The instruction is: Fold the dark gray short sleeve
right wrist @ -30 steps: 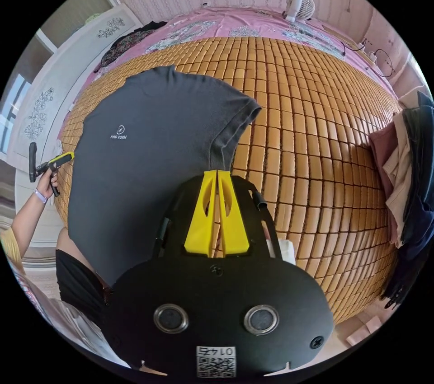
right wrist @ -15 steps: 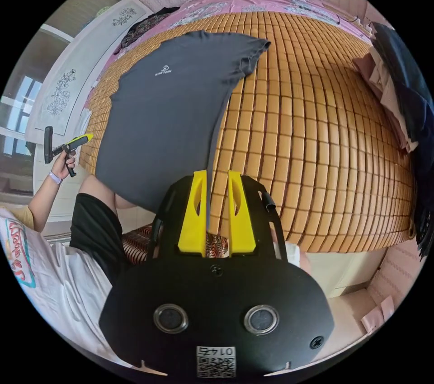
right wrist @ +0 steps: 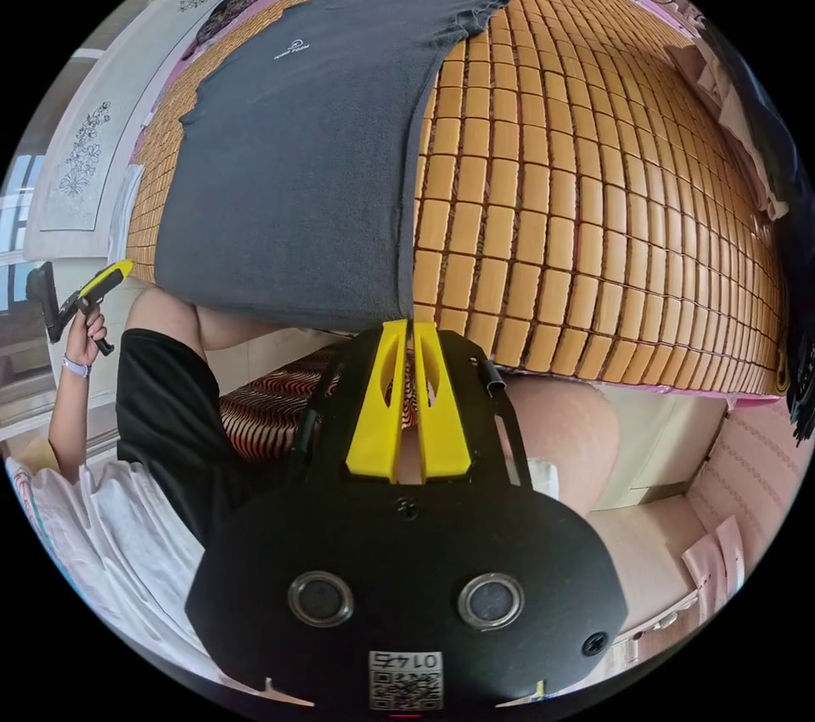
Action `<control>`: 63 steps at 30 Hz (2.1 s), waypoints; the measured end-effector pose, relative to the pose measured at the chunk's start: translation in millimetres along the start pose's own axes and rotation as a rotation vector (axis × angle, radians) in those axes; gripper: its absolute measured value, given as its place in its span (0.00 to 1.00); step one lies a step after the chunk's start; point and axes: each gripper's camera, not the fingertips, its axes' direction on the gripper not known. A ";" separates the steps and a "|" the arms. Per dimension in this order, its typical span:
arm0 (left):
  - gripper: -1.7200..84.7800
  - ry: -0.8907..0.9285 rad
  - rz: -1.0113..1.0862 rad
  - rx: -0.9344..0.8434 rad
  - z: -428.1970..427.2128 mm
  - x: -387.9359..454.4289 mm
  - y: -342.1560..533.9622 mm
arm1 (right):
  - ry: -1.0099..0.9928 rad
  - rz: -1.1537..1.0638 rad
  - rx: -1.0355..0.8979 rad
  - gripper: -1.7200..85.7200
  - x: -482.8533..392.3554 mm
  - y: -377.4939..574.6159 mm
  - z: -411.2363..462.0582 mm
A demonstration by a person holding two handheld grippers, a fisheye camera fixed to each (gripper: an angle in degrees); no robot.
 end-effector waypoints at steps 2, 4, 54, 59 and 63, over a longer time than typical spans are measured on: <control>0.01 0.001 -0.009 0.029 -3.5 1.8 7.4 | -0.003 0.000 -0.011 0.03 -1.9 0.1 2.8; 0.01 -0.004 -0.026 0.069 -6.6 3.7 15.2 | -0.006 0.000 -0.014 0.03 -4.1 1.1 3.4; 0.11 -0.055 -0.506 0.239 44.8 -135.3 -194.7 | -0.169 -0.740 0.025 0.09 -359.1 -402.4 -38.0; 0.12 0.017 -0.518 0.204 64.8 -155.4 -211.8 | -0.109 -0.805 0.022 0.10 -428.1 -459.2 -15.9; 0.12 -0.008 -0.542 0.195 78.3 -162.6 -226.5 | -0.047 -0.858 0.019 0.10 -486.0 -497.9 10.0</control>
